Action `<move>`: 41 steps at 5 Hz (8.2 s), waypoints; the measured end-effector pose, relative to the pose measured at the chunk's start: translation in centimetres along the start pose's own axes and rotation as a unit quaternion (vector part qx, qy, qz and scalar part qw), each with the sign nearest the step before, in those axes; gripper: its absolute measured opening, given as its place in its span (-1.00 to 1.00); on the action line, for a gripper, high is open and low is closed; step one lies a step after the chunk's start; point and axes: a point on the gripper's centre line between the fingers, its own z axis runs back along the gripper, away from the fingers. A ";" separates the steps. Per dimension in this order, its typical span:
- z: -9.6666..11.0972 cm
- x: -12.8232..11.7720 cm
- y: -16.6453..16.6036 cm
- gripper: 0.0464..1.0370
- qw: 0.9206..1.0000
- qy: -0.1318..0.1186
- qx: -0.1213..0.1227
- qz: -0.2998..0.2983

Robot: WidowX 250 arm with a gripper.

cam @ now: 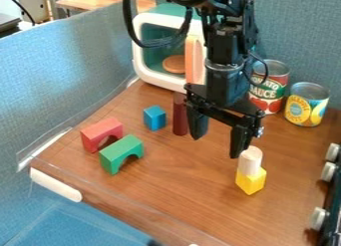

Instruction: Moved the brown cylinder from left side of the table to the right side of the table

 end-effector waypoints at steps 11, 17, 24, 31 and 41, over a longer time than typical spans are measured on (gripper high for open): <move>-0.1 3.3 12.2 0.93 0.990 0.046 0.016 0.135; -3.6 7.6 13.0 0.93 0.991 0.043 -0.035 0.124; -3.0 6.8 7.7 -0.01 0.991 0.105 -0.027 0.075; -2.4 0.2 -0.9 -0.01 0.987 0.148 -0.062 -0.020; -5.2 -1.3 -4.5 0.94 0.986 0.106 -0.048 -0.118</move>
